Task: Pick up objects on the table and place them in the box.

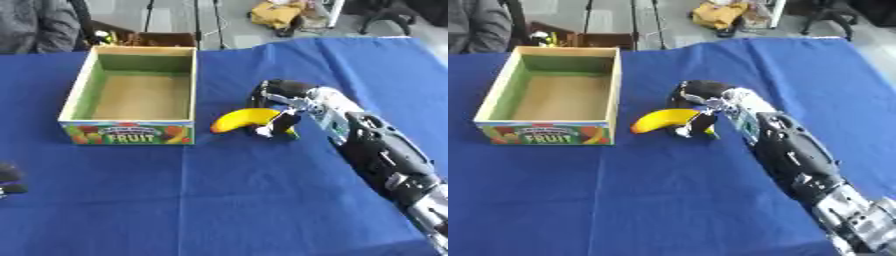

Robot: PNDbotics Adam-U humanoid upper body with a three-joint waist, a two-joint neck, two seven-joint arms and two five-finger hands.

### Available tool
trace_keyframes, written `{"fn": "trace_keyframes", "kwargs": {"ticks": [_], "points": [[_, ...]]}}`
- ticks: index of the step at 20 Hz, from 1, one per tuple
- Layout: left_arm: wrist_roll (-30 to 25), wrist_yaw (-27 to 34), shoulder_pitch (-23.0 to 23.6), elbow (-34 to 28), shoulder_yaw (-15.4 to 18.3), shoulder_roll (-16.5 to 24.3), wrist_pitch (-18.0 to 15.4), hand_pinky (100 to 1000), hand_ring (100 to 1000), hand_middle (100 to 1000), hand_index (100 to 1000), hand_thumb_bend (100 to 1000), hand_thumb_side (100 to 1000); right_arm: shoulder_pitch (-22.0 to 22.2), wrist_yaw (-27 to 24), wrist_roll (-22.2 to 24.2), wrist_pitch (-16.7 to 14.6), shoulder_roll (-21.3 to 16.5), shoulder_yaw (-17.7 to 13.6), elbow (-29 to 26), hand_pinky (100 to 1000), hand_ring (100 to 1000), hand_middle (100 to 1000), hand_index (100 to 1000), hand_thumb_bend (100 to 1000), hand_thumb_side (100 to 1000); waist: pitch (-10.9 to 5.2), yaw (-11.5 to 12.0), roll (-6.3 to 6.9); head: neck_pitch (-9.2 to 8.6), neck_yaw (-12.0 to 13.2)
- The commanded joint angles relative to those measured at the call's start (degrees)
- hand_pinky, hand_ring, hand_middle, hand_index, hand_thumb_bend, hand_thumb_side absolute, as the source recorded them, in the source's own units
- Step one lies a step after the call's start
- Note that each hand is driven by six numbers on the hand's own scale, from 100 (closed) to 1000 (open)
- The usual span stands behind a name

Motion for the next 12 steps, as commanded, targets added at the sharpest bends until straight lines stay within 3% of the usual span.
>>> {"fn": "trace_keyframes", "kwargs": {"ticks": [1, 12], "points": [[0.0, 0.0, -0.4, -0.9, -0.1, 0.5, -0.3, 624, 657, 598, 656, 169, 1000, -0.4, 0.8, -0.6, 0.0, -1.3, -0.3, 0.1, 604, 592, 474, 663, 212, 392, -0.90, -0.1, 0.19, -0.17, -0.1], [0.0, 0.1, -0.4, -0.9, -0.1, 0.6, -0.2, 623, 655, 597, 656, 169, 1000, -0.6, -1.2, -1.5, -0.2, -2.0, 0.0, -3.2, 602, 592, 468, 662, 195, 376, -1.12, -0.2, 0.10, -0.17, -0.1]]}}
